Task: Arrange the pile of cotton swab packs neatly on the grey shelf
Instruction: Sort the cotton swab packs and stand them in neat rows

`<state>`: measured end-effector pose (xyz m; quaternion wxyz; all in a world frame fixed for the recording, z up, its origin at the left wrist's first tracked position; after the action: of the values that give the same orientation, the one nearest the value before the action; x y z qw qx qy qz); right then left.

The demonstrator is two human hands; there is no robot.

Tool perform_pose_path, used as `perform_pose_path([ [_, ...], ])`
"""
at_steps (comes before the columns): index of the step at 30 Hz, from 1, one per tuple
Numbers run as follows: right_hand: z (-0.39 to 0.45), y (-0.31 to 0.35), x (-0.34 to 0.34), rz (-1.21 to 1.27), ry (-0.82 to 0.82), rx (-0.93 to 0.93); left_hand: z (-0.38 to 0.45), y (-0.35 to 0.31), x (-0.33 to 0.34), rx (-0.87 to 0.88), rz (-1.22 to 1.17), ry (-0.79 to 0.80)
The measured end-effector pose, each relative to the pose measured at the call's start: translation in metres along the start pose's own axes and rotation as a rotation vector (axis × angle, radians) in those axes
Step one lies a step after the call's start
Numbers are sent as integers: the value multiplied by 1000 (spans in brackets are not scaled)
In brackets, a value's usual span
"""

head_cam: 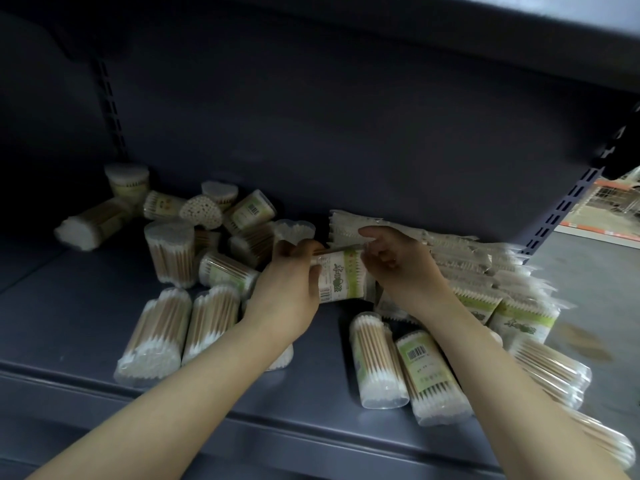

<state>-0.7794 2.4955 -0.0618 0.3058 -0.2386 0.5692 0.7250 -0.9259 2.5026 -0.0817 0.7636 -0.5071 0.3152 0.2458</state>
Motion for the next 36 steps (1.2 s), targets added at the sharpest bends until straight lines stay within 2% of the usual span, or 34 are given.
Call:
perform_pose_path([
  [6,-5,-8,4,5,51,34,4,3,-7,3,-122,-78],
  [14,-9,-13,-8,71,-18,51,-1,9,-5,-76,-198,-132],
  [20,-7,-14,-18,41,-112,18,-3,16,6,-196,-302,-54],
  [27,-5,-9,-30,35,-192,-16,-2,5,9,-127,-219,33],
  [36,-2,13,-39,-71,-252,-110,-3,-12,2,-17,-93,-35],
])
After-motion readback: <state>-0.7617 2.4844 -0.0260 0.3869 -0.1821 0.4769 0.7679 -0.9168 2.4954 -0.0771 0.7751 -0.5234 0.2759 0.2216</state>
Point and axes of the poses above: each hand's wrist, its own z-axis towards the middle knuckle, its own x-axis out of the palm, y = z × x, the point moved 9 cm from there along z, towards the middle knuckle, and after that the axes turned 3 degrees about y, right-handed, at the moved point
